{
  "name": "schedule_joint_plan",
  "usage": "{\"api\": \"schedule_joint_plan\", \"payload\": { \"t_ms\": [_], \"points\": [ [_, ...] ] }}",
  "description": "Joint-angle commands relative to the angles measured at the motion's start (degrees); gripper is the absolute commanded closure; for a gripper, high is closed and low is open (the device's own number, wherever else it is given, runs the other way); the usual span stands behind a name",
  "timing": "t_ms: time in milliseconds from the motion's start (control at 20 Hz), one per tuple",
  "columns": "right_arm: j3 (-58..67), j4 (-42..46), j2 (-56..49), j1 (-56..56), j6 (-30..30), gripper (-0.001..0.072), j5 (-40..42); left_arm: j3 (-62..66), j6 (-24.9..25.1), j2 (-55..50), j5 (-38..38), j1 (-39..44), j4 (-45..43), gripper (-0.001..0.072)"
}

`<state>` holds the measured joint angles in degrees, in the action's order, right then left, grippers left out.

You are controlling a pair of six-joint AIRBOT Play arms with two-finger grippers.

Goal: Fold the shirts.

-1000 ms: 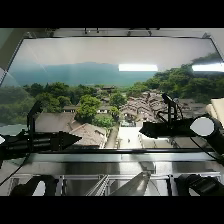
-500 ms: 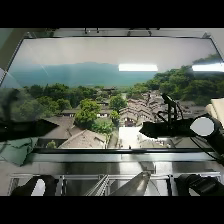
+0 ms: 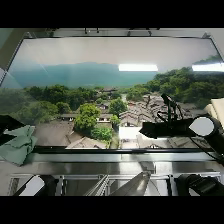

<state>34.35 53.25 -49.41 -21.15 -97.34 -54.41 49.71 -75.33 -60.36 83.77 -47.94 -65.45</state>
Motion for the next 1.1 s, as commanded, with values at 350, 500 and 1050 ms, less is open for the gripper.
{"api": "schedule_joint_plan", "payload": {
  "t_ms": [350, 500, 1050],
  "points": [
    [0.0, 0.0, 0.0, 0.0, 0.0, 0.0692, 0.5, 9.7, -5.3, -18.5, 9.8, -3.2, -10.7, -0.0013],
    [0.0, 0.0, 0.0, 0.0, 0.0, 0.0692, 0.5, 12.2, -6.7, -19.9, 9.7, -3.3, -15.0, -0.0013],
    [0.0, 0.0, 0.0, 0.0, 0.0, 0.0692, 0.4, 16.3, -0.3, -23.2, -0.5, 11.2, 14.6, 0.0689]
  ]
}}
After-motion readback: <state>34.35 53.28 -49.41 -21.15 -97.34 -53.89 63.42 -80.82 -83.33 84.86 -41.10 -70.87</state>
